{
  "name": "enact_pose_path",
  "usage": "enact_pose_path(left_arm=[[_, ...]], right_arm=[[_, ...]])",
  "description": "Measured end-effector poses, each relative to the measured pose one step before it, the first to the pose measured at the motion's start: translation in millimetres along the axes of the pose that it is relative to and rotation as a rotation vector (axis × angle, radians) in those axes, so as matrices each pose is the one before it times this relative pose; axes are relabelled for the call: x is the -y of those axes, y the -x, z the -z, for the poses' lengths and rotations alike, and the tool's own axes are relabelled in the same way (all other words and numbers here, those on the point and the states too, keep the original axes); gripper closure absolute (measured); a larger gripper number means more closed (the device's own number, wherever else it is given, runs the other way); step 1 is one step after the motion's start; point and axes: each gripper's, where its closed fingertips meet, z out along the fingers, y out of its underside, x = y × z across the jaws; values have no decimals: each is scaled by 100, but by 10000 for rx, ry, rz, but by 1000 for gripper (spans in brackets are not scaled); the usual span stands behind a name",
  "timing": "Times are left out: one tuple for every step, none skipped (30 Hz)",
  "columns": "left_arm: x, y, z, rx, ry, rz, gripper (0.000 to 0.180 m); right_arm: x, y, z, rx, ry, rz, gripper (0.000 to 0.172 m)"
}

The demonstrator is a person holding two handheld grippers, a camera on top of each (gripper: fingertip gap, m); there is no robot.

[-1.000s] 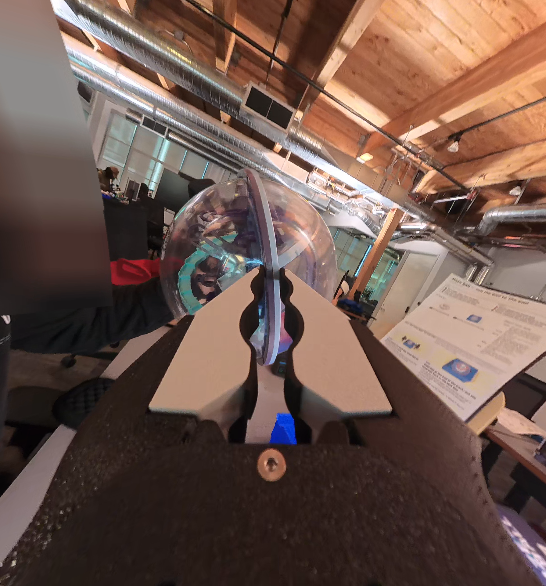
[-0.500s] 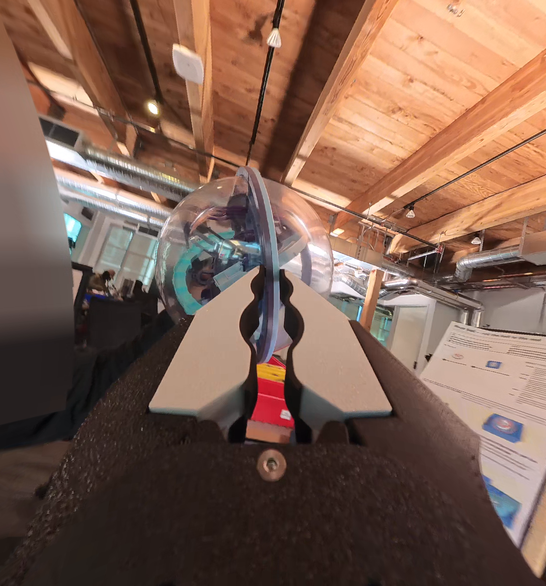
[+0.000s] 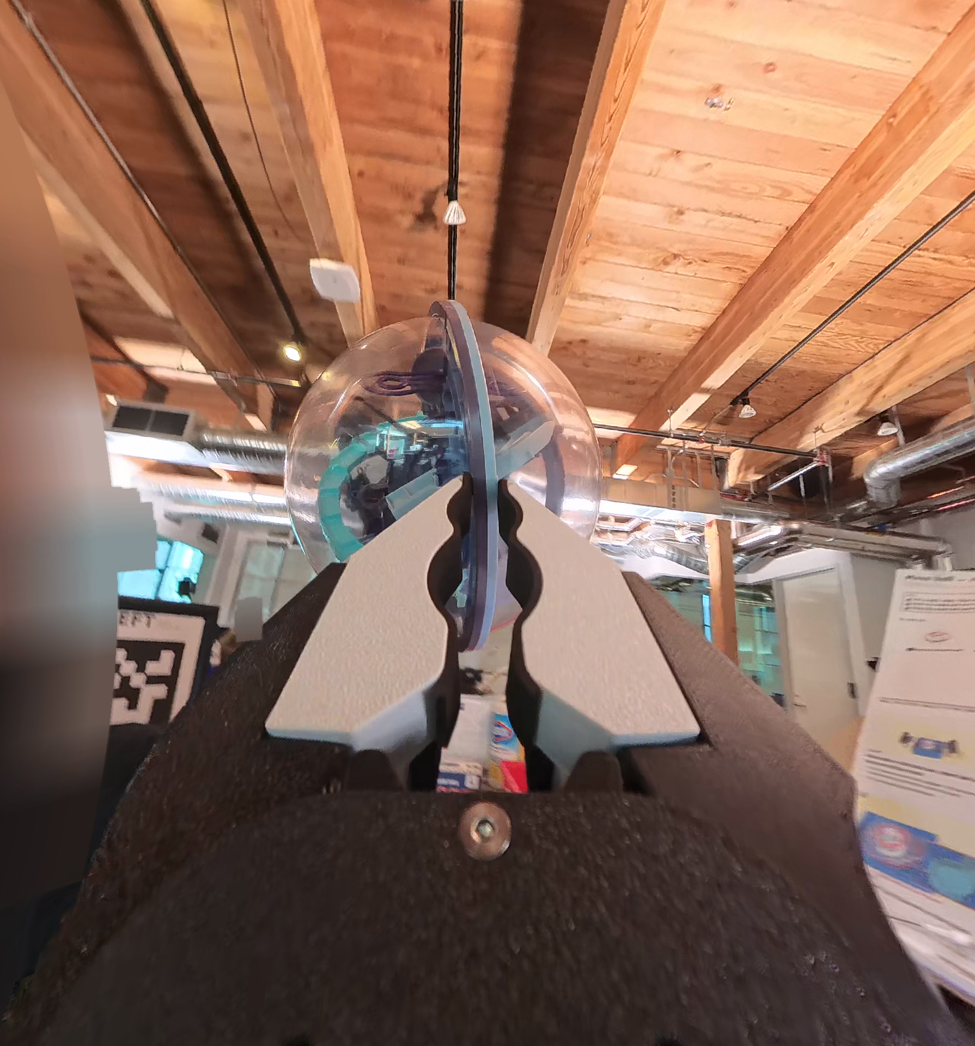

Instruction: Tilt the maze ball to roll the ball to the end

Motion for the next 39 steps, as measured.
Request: enact_pose_path(left_arm=[[98, 8, -84, 33, 32, 2, 174], [53, 53, -70, 65, 83, -31, 174], [72, 35, -54, 40, 60, -23, 174], [103, -18, -50, -12, 19, 32, 174], [72, 24, -60, 19, 24, 7, 174], [18, 62, -59, 26, 44, -1, 174], [25, 39, -67, -6, 31, 17, 174], [40, 22, -62, -17, 10, 26, 174], [11, 19, -98, -5, 35, 16, 174], [-18, -5, -102, -6, 44, 5, 174], [-45, -23, -116, -13, 47, 14, 175], [-36, -33, -130, -18, 21, 5, 174], [-29, -12, -120, -12, 2, 27, 174], [-16, 9, -115, -9, 2, 29, 174], [-29, 18, -92, -11, 7, 26, 174], [-33, 28, -98, -2, 17, 33, 174], [-66, 47, -105, 9, 31, 34, 174], [-85, 25, -119, -3, 35, 47, 174], [-110, 15, -123, -14, 27, 45, 174], [-125, 11, -118, -7, 31, 33, 174], [-119, 13, -111, -5, 29, 27, 174], [-131, 5, -91, -17, 15, 35, 174], [-119, 10, -87, -23, -3, 46, 174], [-120, 5, -91, -23, -9, 46, 174], [-100, -16, -79, -30, -11, 24, 175], [-112, -7, -84, -20, 8, 25, 175], [-107, 12, -84, -5, 24, 23, 174], [-111, 43, -73, -7, 18, 29, 174], [-134, 28, -63, -24, 6, 59, 174], [-183, 64, -43, -25, 3, 79, 174], [-286, 114, -39, -5, 29, 109, 174], [-349, 147, -24, 1, 30, 125, 174], [-342, 88, -37, -21, -7, 116, 174], [-383, 111, -35, -9, 11, 132, 174], [-411, 130, -29, 5, 18, 104, 175], [-396, 118, -41, 2, 3, 113, 174], [-400, 114, -32, -17, -5, 138, 174], [-410, 120, -45, -21, -8, 148, 174], [-475, 164, -59, -3, 5, 158, 175]], right_arm=[[-167, -49, 63, -17, -112, -181, 165], [-183, -50, 71, -14, -100, -168, 165], [-210, -13, 62, 11, -86, -184, 165], [-218, -12, 81, 13, -86, -188, 165], [-249, -6, 77, -2, -81, -177, 165], [-295, -20, 90, -10, -53, -177, 165], [-330, -23, 97, -6, -34, -172, 165], [-359, -28, 108, -11, -14, -172, 165], [-351, -34, 120, -19, -17, -161, 165], [-304, -43, 144, -23, -37, -161, 165], [-236, -52, 139, -21, -68, -178, 165], [-184, -32, 149, -13, -77, -174, 165], [-180, -21, 132, -17, -47, -130, 165], [-193, -11, 111, -17, -19, -75, 165], [-193, 26, 109, -12, 6, -59, 165], [-177, 24, 94, -12, -1, -76, 165], [-146, 16, 99, -23, -11, -100, 165], [-109, -30, 121, -37, -32, -111, 165], [-114, -46, 134, -38, -36, -115, 165], [-119, -49, 144, -30, -27, -111, 165], [-151, -41, 140, -27, -24, -100, 165], [-184, -31, 142, -24, -25, -93, 165], [-179, 3, 140, -19, -17, -80, 165], [-168, -38, 115, -23, -20, -60, 165], [-148, -49, 113, -25, -22, -49, 165], [-172, -79, 98, -19, -2, -52, 165], [-164, -80, 90, -22, 3, -43, 165], [-127, -39, 99, -26, 3, -37, 165], [-113, -30, 90, -31, 13, -34, 165], [-85, -43, 123, -47, 5, -23, 165], [-9, -63, 147, -74, -12, -40, 165], [-39, -96, 156, -89, -13, -63, 165], [-92, -97, 168, -94, -1, -58, 165], [-104, -110, 212, -103, 16, -66, 165], [-131, -111, 210, -101, 20, -77, 165], [-176, -139, 193, -99, 25, -77, 165], [-211, -158, 199, -104, 39, -87, 165], [-224, -168, 211, -115, 53, -110, 165], [-239, -206, 242, -136, 55, -145, 165]])
